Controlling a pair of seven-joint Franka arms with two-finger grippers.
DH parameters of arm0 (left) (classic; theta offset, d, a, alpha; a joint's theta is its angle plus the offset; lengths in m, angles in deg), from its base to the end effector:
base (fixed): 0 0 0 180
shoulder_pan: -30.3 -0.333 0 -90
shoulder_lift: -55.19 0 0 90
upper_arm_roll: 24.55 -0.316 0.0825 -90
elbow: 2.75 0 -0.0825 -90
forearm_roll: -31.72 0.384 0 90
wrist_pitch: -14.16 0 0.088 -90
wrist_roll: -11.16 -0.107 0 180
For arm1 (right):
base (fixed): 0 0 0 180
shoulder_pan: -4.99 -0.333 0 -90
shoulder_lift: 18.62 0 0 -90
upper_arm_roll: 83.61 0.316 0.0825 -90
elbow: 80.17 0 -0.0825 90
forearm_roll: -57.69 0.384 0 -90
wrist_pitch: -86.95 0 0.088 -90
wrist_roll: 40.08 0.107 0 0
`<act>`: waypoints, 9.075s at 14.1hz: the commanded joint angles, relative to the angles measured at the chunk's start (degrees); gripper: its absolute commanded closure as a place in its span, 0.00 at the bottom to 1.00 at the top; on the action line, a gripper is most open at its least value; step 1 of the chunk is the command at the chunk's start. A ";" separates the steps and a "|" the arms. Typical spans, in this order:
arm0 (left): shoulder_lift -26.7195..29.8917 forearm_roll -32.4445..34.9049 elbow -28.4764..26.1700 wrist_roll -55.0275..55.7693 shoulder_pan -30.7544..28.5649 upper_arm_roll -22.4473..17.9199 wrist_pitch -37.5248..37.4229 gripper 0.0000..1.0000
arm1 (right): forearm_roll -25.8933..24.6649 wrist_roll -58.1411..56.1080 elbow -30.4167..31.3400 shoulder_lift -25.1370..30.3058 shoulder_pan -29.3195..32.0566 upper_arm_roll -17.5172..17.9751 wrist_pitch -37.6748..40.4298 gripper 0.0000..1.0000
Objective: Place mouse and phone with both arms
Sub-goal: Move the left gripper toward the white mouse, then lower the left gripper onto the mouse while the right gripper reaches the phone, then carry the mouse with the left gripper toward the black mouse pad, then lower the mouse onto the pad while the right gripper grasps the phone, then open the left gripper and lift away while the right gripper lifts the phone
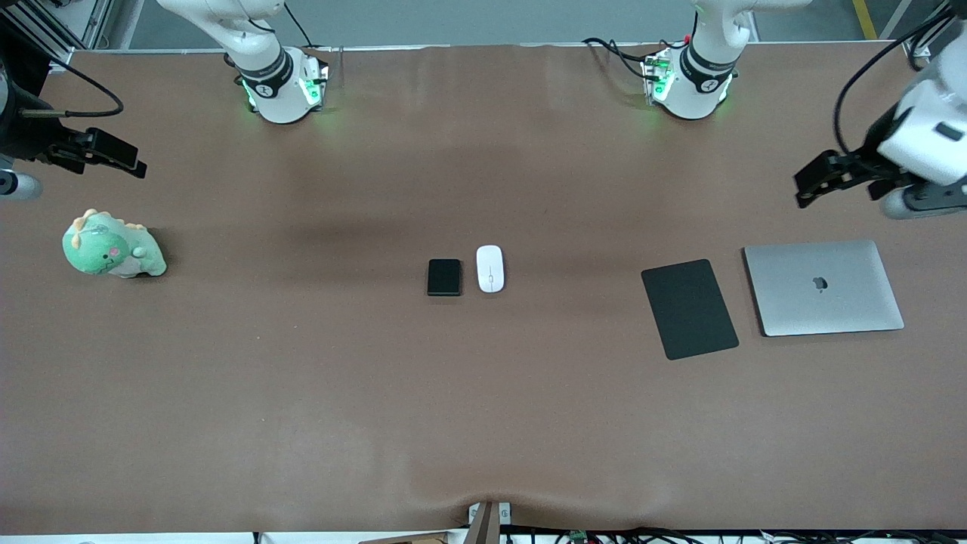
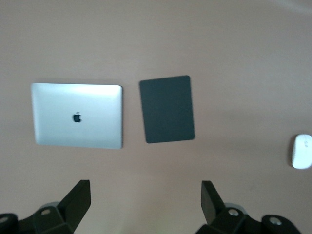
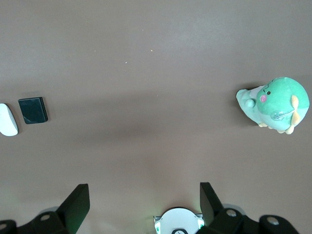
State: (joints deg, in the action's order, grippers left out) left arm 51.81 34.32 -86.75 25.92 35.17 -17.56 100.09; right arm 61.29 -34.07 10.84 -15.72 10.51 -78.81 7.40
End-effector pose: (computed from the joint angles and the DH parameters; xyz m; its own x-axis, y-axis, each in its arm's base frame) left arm 0.5554 -0.1091 0.6347 0.9985 0.0537 -0.0143 0.0530 -0.9977 -0.0432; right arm 0.5187 0.0023 0.6291 0.9823 -0.1063 -0.1540 -0.1141 -0.9926 -0.0426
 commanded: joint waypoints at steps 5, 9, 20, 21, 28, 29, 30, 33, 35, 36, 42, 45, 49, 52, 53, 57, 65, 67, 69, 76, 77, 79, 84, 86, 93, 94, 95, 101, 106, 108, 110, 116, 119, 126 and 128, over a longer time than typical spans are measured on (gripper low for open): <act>-8.82 -1.45 0.60 14.84 12.43 0.48 5.56 0.00 | 1.32 -0.47 -2.24 -1.76 0.72 0.29 0.81 0.00; -15.15 -1.19 0.51 22.93 18.94 0.48 11.09 0.00 | 1.32 -0.47 -2.33 -1.76 0.63 0.29 0.81 0.00; -31.06 -1.27 0.60 33.76 26.33 0.66 28.41 0.00 | 1.23 -0.47 -2.24 -7.28 -0.25 0.38 0.81 0.00; -31.94 -1.36 0.60 33.85 27.03 0.92 29.81 0.00 | 1.23 -0.47 -2.24 -7.64 -0.95 0.38 0.46 0.00; -37.57 -1.72 0.60 36.22 32.65 0.83 39.47 0.00 | 1.23 -0.47 -2.24 -11.33 -4.91 0.38 -0.60 0.00; -38.71 -1.71 0.60 36.39 33.79 0.75 41.67 0.00 | 1.32 -0.47 -2.24 -12.03 -5.34 0.38 -0.77 0.00; -40.03 -1.45 0.60 36.40 34.07 0.75 42.56 0.00 | 1.32 -0.39 -2.24 -12.82 -5.96 0.38 -0.95 0.00; -42.67 -1.54 0.68 37.71 35.47 0.66 45.20 0.00 | 1.32 0.32 -2.16 -13.01 -7.98 0.38 -1.48 0.00; -42.94 -1.28 0.60 37.28 35.48 0.66 45.38 0.00 | 2.19 0.41 -1.63 -13.01 -8.42 0.38 -1.39 0.00; -43.03 -1.27 0.60 37.27 35.56 0.66 45.38 0.00 | 2.72 0.41 -1.37 -13.01 -8.68 0.38 -1.48 0.00; -45.14 -1.36 0.60 37.89 35.91 0.57 45.65 0.00 | 3.77 1.45 -0.57 -13.10 -9.56 0.38 -1.39 0.00; -45.49 -1.36 0.60 37.80 36.09 0.48 45.65 0.00 | 4.31 6.46 -0.40 -13.10 -11.84 0.38 -1.48 0.00; -45.93 -1.27 0.60 37.63 36.09 0.48 45.65 0.52 | 4.57 7.61 0.74 -13.10 -12.20 0.38 -1.74 0.00; -45.14 -0.67 0.68 37.10 36.00 0.31 45.47 1.00 | 4.66 7.61 0.66 -13.10 -11.68 0.38 -2.18 0.00; -45.05 0.73 0.86 36.84 35.92 0.39 45.38 1.00 | 4.66 7.61 0.66 -13.10 -11.76 0.38 -2.53 0.00; -42.33 1.80 0.86 36.66 34.34 0.22 44.16 1.00 | 4.66 7.61 0.31 -13.01 -11.85 0.29 -2.80 0.00; -31.70 3.12 0.42 26.66 25.12 0.40 35.03 1.00 | 4.66 7.70 0.66 -12.74 -14.48 -0.05 -3.85 0.00; -30.03 3.12 0.42 22.01 21.17 0.66 34.05 1.00 | 4.66 10.14 0.92 -13.01 -14.93 0.03 -5.34 0.00; -29.32 3.12 0.42 17.69 18.53 0.66 33.96 1.00 | 4.66 12.52 1.27 -13.10 -16.41 0.21 -6.74 0.00; -27.38 3.21 -1.33 11.70 12.81 0.48 28.95 1.00 | 4.66 22.38 2.94 -18.27 -23.89 0.12 -19.74 0.00; -27.21 3.21 -2.47 11.70 11.84 0.40 28.95 1.00 | 4.66 22.47 3.12 -20.02 -25.11 0.12 -21.76 0.00; -26.33 3.30 -4.93 10.74 8.86 0.40 28.95 1.00 | 4.66 22.56 5.48 -22.75 -27.40 0.12 -29.13 0.00; -27.47 4.69 -8.98 7.48 0.95 0.40 30.96 1.00 | 4.57 23.16 7.16 -28.82 -30.83 0.12 -41.10 0.00; -28.87 5.67 -10.99 7.57 -0.90 0.48 35.25 1.00 | 4.31 26.15 7.07 -31.63 -32.85 0.21 -45.31 0.00; -27.12 5.23 -25.58 8.89 -4.34 0.66 49.95 1.00 | 2.64 26.25 7.07 -39.28 -35.67 0.12 -57.19 0.00; -26.60 5.14 -27.16 8.89 -4.43 0.66 51.26 1.00 | 2.64 26.25 7.16 -39.46 -35.67 0.12 -57.46 0.00; -26.24 5.05 -28.83 8.89 -4.60 0.66 53.27 1.00 | 2.64 26.33 7.34 -39.55 -35.67 0.12 -57.38 0.00; -24.92 4.97 -34.65 10.12 -4.69 0.75 59.53 1.00 | 2.64 30.11 8.21 -40.43 -37.69 0.12 -57.29 0.00; -25.18 5.05 -34.39 10.12 -4.16 0.75 59.53 0.99 | 2.64 31.60 8.39 -41.48 -38.65 0.12 -57.55 0.00; -25.36 5.14 -34.03 10.03 -4.16 0.83 59.53 0.41 | 2.64 32.31 8.39 -41.75 -38.83 0.21 -57.64 0.00; -24.93 5.14 -33.77 9.68 -4.16 1.01 59.45 0.00 | 2.64 32.66 8.30 -42.62 -39.54 0.12 -58.43 0.00; -23.61 5.14 -26.06 9.68 -4.08 1.45 52.97 0.00 | 2.64 33.10 8.39 -43.50 -40.41 0.12 -58.69 0.00; -22.20 5.58 -18.50 9.41 -4.08 2.50 43.48 0.00 | 2.55 33.10 8.39 -43.51 -40.59 -0.06 -58.61 0.00; -15.71 5.67 -6.80 9.06 -4.51 2.68 28.61 0.00 | 2.81 34.06 7.69 -42.37 -38.75 0.03 -57.38 1.00; -13.07 5.23 -4.86 8.10 -4.34 2.68 25.19 0.00 | 2.81 35.65 7.60 -41.75 -38.22 0.03 -57.38 1.00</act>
State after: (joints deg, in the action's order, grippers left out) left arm 36.08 38.84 -93.02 34.74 31.08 -15.27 128.95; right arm 64.56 -0.48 18.35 -58.95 -28.72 -79.24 -50.43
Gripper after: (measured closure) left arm 0.000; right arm 0.198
